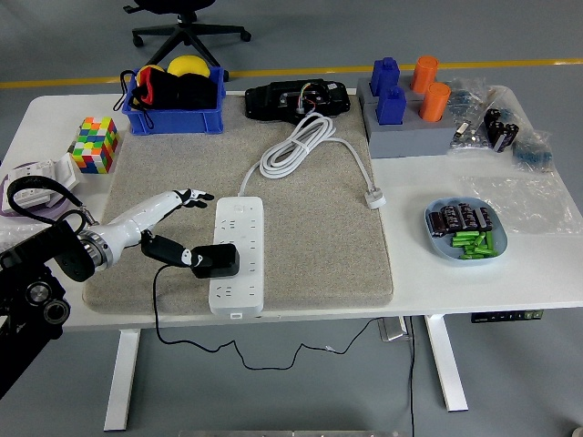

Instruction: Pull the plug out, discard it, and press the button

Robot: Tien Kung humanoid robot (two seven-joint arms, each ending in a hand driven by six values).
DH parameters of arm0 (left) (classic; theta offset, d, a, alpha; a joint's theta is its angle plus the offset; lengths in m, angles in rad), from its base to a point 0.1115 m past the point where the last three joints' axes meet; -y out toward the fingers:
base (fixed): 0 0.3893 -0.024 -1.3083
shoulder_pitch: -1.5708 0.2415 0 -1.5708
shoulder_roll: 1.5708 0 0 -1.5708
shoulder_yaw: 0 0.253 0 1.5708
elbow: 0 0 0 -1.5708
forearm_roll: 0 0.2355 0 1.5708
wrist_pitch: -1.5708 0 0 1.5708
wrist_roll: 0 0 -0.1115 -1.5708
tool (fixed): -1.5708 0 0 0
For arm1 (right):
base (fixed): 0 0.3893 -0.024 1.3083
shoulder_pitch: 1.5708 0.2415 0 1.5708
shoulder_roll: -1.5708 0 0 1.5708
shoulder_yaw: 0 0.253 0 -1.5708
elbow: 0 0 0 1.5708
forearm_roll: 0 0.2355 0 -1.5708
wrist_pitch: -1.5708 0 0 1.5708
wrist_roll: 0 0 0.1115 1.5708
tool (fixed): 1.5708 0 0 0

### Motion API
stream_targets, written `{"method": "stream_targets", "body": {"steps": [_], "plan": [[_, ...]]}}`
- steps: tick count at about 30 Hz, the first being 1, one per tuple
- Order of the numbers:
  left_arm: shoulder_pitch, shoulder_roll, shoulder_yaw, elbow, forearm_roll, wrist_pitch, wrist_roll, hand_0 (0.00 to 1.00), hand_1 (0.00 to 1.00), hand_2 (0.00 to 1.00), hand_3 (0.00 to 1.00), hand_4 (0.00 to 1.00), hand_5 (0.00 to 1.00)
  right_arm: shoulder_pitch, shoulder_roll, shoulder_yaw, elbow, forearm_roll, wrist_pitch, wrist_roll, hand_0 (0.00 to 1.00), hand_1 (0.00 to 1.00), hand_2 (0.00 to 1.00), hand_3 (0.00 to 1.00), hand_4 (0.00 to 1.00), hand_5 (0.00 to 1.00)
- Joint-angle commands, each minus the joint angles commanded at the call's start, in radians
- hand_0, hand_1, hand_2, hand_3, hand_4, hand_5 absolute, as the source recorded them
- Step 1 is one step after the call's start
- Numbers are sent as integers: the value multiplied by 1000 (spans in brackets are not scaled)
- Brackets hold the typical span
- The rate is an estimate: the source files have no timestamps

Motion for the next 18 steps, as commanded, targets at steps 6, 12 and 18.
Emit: {"method": "stream_targets", "body": {"steps": [6,12,18], "plan": [[-5,-6,25,8,8,19,-11,903,940,889,919,998,53,0,-1,-2,0,1,-1,0,700,676,659,616,710,487],[-9,-12,56,24,19,63,-30,895,879,814,883,998,2,2,1,-3,0,2,0,0,700,676,659,616,710,486],[-15,-18,79,47,17,78,-40,861,758,673,780,967,2,1,0,-1,-1,1,-1,0,700,675,659,617,710,486]]}}
